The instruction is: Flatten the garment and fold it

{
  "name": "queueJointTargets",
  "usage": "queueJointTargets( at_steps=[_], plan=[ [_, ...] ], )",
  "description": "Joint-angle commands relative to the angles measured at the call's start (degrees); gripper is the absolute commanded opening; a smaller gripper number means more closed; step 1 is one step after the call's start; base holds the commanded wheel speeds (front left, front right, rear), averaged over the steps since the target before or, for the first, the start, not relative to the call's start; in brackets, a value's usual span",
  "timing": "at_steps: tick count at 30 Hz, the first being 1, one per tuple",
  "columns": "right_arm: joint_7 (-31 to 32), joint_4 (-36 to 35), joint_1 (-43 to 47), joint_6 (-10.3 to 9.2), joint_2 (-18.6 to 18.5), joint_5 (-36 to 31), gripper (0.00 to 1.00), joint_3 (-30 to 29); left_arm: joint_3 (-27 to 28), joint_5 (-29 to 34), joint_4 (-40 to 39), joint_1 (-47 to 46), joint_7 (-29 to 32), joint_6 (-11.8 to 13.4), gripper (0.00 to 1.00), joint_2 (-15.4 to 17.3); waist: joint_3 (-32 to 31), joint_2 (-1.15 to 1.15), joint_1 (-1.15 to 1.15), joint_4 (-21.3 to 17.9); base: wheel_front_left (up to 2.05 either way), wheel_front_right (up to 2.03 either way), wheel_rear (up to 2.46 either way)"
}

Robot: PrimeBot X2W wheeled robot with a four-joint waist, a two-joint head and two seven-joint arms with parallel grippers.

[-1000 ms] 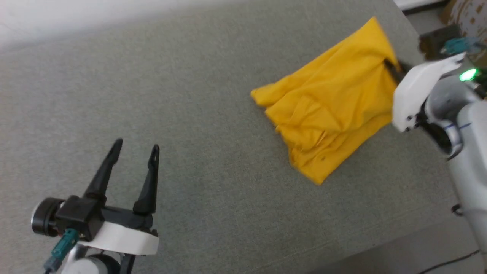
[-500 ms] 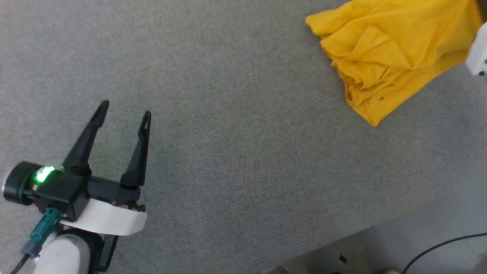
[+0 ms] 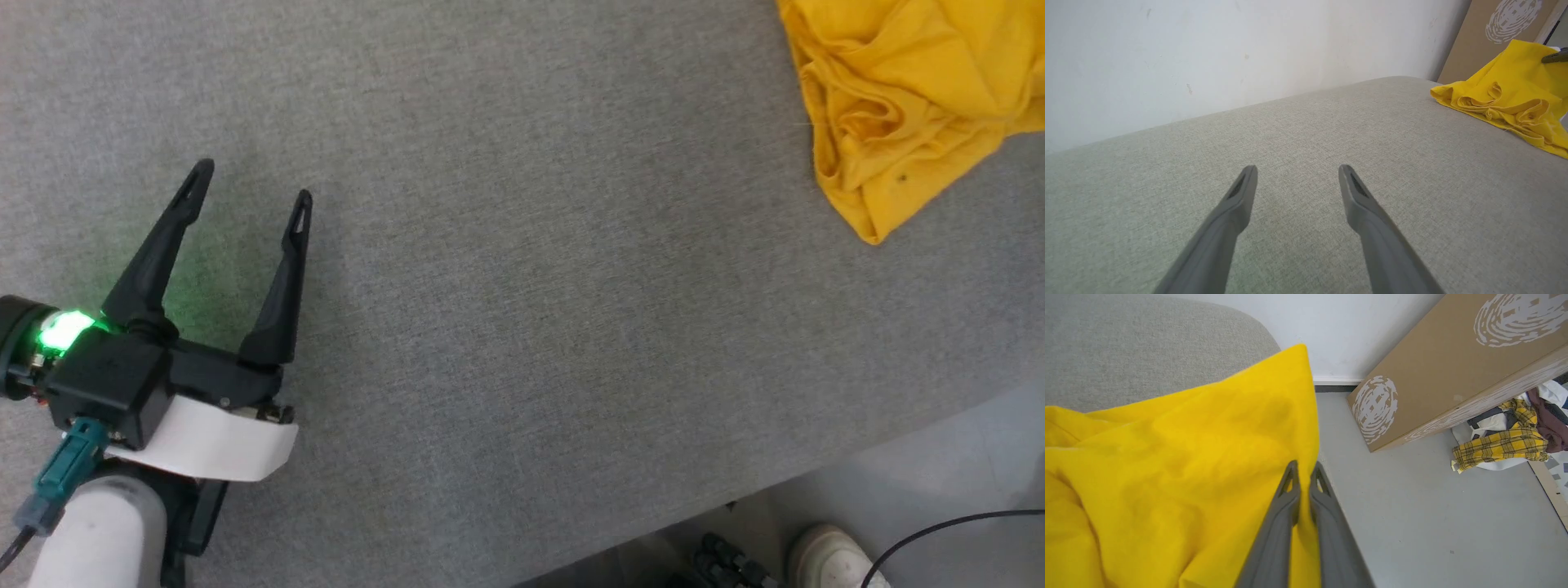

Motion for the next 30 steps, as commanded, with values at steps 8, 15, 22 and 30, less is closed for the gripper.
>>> queueJointTargets(
  at_steps=[8,15,22,30],
  plan=[
    [-3.0,4.6,-2.6,-0.12,1.9,-5.9,1.0,-6.0,0.3,0.5,-1.2,-1.6,0.5,-0.4,1.0,1.4,2.8,0.0,-0.01,0.5,0.0,0.0,0.0],
    [-4.9,7.3,-3.9,-0.12,3.8,-9.6,1.0,-8.5,-0.2,0.3,-0.1,-2.5,-0.1,-0.2,1.0,1.4,1.2,0.0,-0.01,0.9,0.0,0.0,0.0],
    [-10.2,6.6,-3.1,-0.12,5.3,-7.7,1.0,-8.5,-0.8,-0.6,2.5,-2.3,-2.5,0.6,1.0,0.0,-3.1,0.0,-0.01,2.5,0.0,0.0,0.0],
    [-17.8,2.2,3.3,-0.12,7.7,-3.3,1.0,-6.9,-0.7,-1.8,7.1,-1.2,-7.4,3.1,1.0,-3.4,-10.9,0.0,-0.01,5.9,0.0,0.0,0.0]
  ],
)
